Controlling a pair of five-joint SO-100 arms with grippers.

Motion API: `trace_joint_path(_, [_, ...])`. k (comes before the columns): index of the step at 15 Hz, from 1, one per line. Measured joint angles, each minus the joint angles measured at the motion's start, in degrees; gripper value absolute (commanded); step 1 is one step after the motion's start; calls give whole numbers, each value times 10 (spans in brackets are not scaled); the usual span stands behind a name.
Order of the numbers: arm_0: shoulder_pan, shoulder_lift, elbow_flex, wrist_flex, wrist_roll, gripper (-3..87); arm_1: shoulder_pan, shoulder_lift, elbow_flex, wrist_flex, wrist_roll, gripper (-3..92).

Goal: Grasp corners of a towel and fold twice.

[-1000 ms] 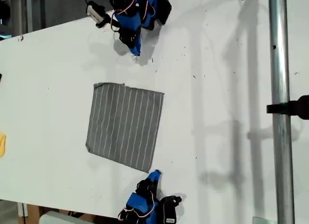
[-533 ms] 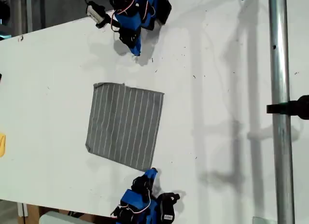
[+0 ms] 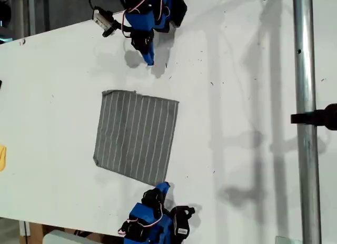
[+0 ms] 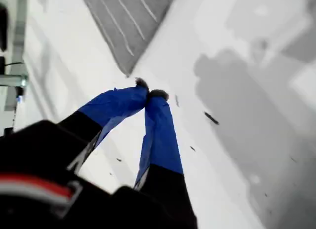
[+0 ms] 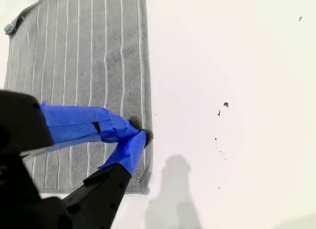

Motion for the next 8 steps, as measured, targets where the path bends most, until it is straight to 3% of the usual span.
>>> trace_joint_path(4, [-12, 0, -4, 13, 4, -27, -40, -290, -244, -91, -86, -3])
trace_joint_path(8, [-25, 0, -4, 21, 10, -27, -75, -715, -608, -42, -230, -3])
